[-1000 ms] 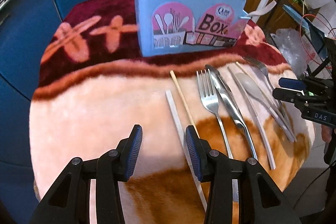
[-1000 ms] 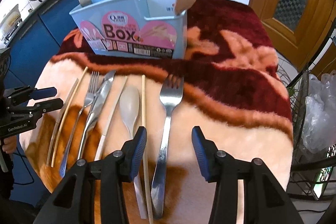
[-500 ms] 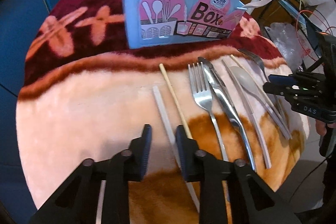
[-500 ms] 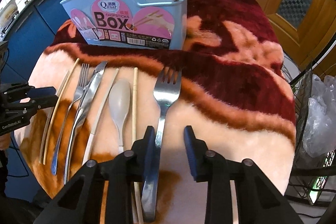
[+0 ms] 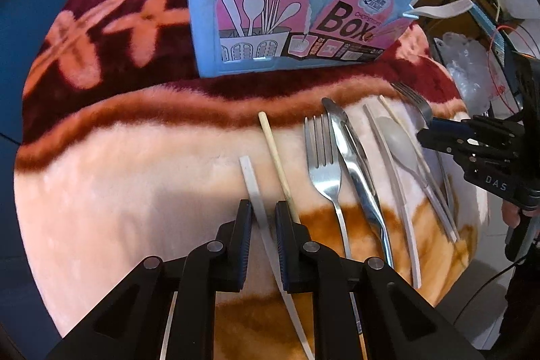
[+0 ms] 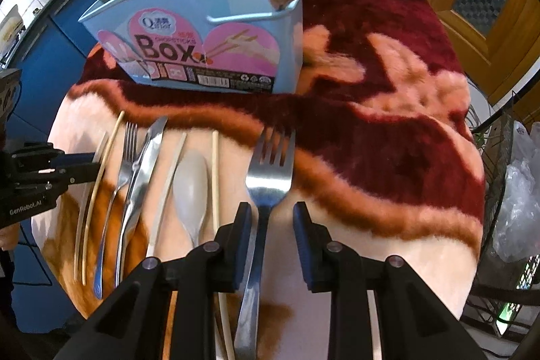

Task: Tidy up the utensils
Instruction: 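Grasp the white plastic stick with the left tool while the right tool grasps a steel fork, then lift the stick and fork and carry them over the box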

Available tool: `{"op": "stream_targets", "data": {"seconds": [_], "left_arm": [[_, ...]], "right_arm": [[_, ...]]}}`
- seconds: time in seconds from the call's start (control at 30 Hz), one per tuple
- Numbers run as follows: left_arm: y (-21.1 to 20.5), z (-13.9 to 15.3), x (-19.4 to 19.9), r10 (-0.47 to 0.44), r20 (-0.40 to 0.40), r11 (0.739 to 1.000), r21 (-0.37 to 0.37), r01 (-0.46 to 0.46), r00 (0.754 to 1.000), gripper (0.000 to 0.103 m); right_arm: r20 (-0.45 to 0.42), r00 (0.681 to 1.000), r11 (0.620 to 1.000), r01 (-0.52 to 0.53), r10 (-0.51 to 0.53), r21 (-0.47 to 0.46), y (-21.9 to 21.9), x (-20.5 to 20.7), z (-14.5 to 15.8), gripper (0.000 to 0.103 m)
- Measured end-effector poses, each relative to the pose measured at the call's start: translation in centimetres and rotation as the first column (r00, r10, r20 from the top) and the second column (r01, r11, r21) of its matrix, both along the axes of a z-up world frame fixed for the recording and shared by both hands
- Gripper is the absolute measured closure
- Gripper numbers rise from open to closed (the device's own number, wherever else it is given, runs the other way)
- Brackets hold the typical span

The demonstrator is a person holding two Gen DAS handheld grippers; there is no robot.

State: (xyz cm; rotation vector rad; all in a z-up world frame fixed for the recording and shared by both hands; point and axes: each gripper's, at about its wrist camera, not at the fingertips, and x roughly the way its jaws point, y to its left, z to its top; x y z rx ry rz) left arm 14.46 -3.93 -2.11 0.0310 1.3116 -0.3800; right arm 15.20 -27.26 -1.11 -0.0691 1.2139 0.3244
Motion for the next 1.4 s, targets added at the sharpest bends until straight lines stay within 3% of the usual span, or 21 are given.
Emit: {"op": "stream_targets", "data": {"seconds": [0.1,0.23,0.3,0.43,0.6,0.77,0.93,1.17,1.27,1.4], "left_arm": [[0.2,0.0,0.1,0.009,0.011,1.0,-0.014,-0.009,1.0,0.093],[1.2,0.1,-0.3,0.032,0.03,0.997,-0.067,-0.03,0.999,0.097],[1.7,0.4,-0.7,0.051,0.062,0.994,-0.097,-0.045,0.997,0.097],[2.4,1.1,-1.8,0.069,0.135,0.99,-0.134,-0.051,0.988,0.097],[2.8,3.1,-3.4,0.083,0.265,0.985,-0.168,-0.039,0.961,0.097],[3.0,5.1,-4.2,0.113,0.367,0.981,-0.187,-0.046,0.923,0.097],[2.7,7.8,-4.5,0.158,0.476,0.974,-0.218,-0.058,0.865,0.097],[3.0,12.2,-3.5,0.232,0.613,0.96,-0.268,-0.077,0.755,0.097],[2.8,14.3,-2.8,0.266,0.676,0.953,-0.291,-0.083,0.687,0.097],[2.7,16.7,-1.8,0.308,0.757,0.944,-0.32,-0.085,0.576,0.097]], "right_arm": [[0.018,1.0,1.0,-0.002,0.002,0.013,0.0,0.2,-0.1,0.074],[0.077,0.997,1.0,-0.005,0.003,0.027,-0.3,-0.2,-0.1,0.083],[0.101,0.995,0.999,0.003,-0.007,0.039,-0.3,-0.7,-0.1,0.092],[0.17,0.985,0.995,0.022,-0.038,0.096,-1.1,-2.2,0.2,0.094],[0.272,0.96,0.987,0.025,-0.067,0.157,-1.8,-3.9,1.3,0.094],[0.417,0.905,0.981,0.007,-0.089,0.195,-2.0,-6.1,3.3,0.094],[0.524,0.844,0.976,-0.005,-0.113,0.219,-1.8,-7.5,5.1,0.094],[0.646,0.751,0.974,-0.018,-0.136,0.226,-1.3,-8.6,8.0,0.095],[0.674,0.723,0.968,-0.028,-0.152,0.248,-1.0,-8.3,9.0,0.095],[0.696,0.699,0.963,-0.042,-0.162,0.267,-0.6,-7.8,10.2,0.095]]}}
